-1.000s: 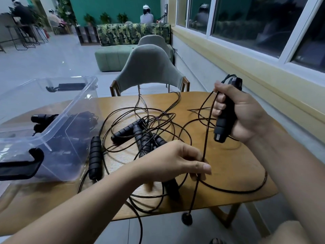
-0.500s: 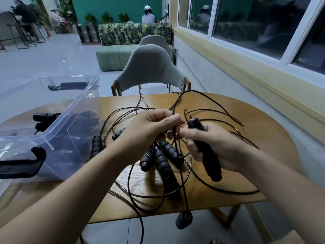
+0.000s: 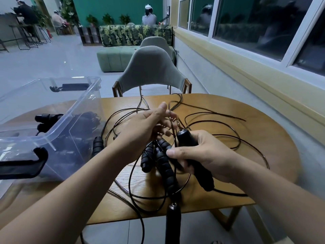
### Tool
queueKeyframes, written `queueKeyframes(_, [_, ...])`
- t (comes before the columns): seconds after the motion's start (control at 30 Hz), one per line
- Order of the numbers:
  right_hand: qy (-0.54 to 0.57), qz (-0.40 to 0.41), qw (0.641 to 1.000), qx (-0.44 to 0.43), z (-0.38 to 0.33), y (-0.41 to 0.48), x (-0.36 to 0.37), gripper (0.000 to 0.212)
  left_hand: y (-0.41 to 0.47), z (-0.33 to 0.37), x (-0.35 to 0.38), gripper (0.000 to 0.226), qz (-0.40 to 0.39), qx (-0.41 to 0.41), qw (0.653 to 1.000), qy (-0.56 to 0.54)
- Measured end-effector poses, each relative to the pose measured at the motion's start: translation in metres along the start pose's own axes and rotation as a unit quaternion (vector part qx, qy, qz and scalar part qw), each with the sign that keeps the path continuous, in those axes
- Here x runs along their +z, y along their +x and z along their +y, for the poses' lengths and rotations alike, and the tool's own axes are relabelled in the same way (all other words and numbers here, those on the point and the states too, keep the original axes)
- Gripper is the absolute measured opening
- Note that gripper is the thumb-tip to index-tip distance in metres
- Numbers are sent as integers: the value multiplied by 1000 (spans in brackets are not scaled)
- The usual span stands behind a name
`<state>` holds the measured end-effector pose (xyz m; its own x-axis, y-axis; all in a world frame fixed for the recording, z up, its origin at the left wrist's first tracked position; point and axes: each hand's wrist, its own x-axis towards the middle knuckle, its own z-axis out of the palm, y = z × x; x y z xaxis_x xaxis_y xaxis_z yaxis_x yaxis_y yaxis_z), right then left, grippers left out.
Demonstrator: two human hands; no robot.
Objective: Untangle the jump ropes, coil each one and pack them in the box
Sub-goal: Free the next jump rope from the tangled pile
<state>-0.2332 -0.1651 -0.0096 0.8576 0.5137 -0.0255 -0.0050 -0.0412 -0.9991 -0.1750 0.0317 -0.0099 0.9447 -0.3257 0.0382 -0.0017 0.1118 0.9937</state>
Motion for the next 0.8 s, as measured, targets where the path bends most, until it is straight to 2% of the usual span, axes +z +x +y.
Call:
queueKeyframes(0.2, [63,83,992,-68,-20,1,-12,16,-11,-8,18,59,-100,-53,993,41])
queueKeyframes(0.37, [125,175,973,-89,-31,5,-34,19,-22,-16,32,67,-171,-97,978,74])
queueKeyframes(0.5, [194,226,949,-98,-38,7,-54,11,-29,-18,42,58,-213,-104,962,133])
queueKeyframes(0.6, [214,244,940,-106,-39,7,-68,10,-30,-21,46,40,-226,-90,954,174])
queueKeyframes(0.8, [194,263,942,-72,-28,12,-71,17,-29,-16,43,39,-194,-67,963,172])
